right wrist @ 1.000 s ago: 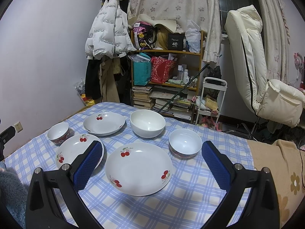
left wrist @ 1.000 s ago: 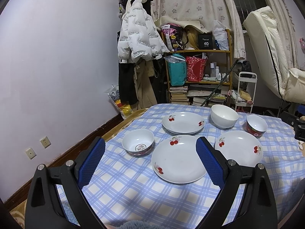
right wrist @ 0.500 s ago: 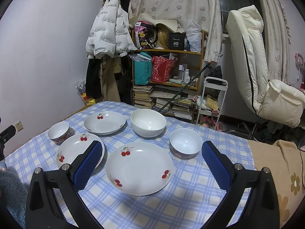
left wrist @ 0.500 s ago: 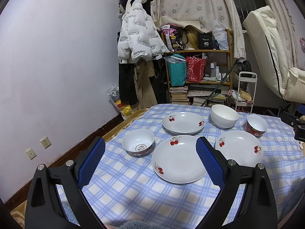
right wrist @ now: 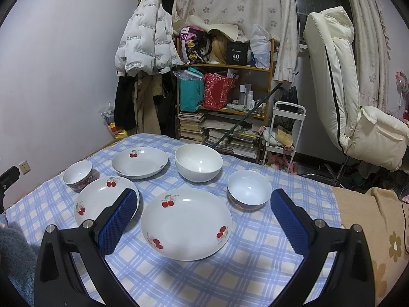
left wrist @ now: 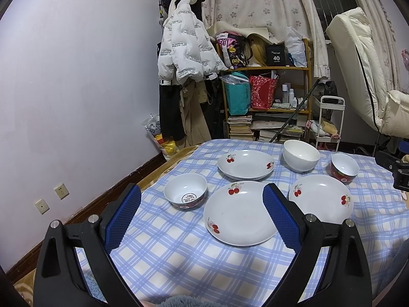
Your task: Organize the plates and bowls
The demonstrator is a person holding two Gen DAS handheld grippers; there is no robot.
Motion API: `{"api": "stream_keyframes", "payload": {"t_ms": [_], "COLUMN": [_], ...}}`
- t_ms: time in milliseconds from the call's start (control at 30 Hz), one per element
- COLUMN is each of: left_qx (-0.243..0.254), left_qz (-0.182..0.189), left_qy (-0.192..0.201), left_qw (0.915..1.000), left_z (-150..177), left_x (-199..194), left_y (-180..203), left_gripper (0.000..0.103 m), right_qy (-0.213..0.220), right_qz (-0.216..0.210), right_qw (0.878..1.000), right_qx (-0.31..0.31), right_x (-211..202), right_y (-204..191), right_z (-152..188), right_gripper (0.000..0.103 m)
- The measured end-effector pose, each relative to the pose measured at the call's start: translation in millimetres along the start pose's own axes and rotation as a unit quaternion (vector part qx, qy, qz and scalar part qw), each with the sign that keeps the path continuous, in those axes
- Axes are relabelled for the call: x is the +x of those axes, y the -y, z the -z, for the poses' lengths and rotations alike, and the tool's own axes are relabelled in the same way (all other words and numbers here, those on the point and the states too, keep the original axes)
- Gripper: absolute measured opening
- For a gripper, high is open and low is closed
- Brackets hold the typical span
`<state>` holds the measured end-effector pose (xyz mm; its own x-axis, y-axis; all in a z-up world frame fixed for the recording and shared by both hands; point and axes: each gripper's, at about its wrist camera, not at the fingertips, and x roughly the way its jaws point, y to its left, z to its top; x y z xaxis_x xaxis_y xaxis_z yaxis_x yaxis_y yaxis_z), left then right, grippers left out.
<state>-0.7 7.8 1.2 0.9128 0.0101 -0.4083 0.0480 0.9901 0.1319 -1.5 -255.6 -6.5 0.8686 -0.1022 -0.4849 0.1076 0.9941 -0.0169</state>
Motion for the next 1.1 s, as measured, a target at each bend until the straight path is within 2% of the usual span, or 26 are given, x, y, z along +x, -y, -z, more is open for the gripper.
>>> {"api": "stream_keyframes", "payload": {"t_ms": [667, 800, 1000, 1100], "left_qx": [-0.002, -0.01, 0.01, 0.037], "left_qz": [-0.002, 0.021, 0.035, 0.038], "left_qy": [-0.01, -0.025, -0.044, -0.056], "left_qw": [1.0, 0.9994, 0.9984, 0.997], "left_z": [6.2, 4.5, -2.8, -9.7], "left_x": [5.6, 13.3, 23.5, 32.7], "left_y": [-5.9, -3.8, 10.3, 24.8], "left_gripper": [0.095, 0.095, 0.095, 0.095], "right_qy": [-0.001, -0.002, -0.015, -0.029], "right_qz": [0.001, 0.0, 0.011, 0.014], "right_qw": [1.0, 1.0, 1.0, 0.999], "right_qx": [0.001, 0.001, -0.01, -0.011], "right_x": [2.4, 2.7, 14.8, 22.9], "right_y": [1.7, -0.6, -0.1, 2.3], "right_z": [1.5, 2.0, 3.2, 4.1], "right_gripper": [0.103, 0.103, 0.103, 0.103]}}
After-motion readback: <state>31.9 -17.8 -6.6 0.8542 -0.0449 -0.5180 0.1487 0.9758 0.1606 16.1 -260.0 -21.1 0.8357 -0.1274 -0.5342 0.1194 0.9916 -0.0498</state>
